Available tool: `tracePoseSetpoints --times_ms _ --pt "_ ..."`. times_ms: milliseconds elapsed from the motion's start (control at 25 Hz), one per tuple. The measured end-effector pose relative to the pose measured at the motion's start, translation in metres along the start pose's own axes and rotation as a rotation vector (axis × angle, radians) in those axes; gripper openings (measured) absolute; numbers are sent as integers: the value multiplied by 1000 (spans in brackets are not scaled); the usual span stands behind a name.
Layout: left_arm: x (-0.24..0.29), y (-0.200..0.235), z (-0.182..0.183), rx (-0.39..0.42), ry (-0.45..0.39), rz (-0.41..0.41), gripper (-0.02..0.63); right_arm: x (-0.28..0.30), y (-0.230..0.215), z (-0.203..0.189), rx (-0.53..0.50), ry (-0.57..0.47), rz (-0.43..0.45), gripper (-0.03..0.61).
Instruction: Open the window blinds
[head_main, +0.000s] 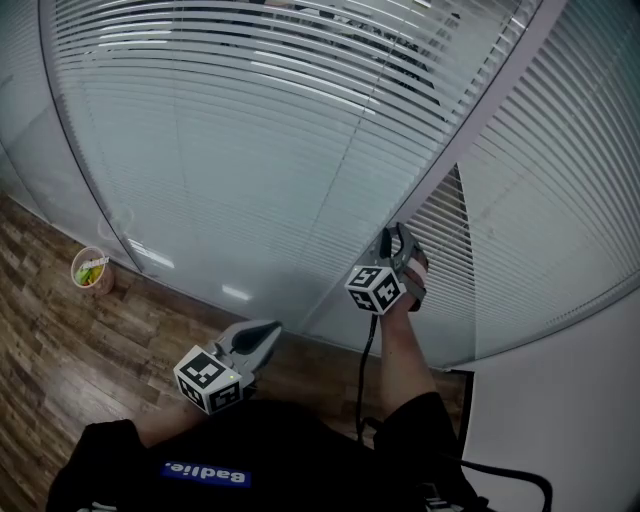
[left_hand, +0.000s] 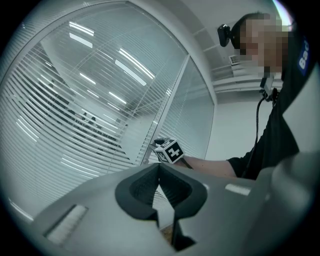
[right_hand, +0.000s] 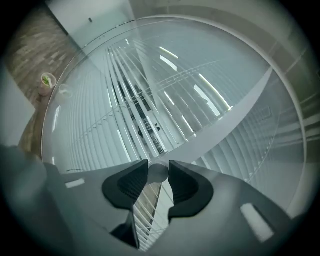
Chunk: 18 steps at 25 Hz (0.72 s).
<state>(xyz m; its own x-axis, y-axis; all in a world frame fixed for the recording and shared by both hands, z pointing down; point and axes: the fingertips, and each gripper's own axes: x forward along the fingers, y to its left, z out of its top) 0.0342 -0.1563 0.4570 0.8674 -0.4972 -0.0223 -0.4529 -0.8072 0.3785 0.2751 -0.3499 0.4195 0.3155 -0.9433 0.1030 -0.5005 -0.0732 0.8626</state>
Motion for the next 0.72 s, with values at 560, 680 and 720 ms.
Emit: tracePoseSetpoints --times_ms 560,680,720 --pt "4 3 -6 -2 7 1 0 4 0 -5 246 -21 41 127" --pt "3 5 -7 -1 5 2 0 3 -1 -7 370 -34 57 127" --pt "2 4 -7 0 4 2 0 1 -2 -6 409 -40 60 127"
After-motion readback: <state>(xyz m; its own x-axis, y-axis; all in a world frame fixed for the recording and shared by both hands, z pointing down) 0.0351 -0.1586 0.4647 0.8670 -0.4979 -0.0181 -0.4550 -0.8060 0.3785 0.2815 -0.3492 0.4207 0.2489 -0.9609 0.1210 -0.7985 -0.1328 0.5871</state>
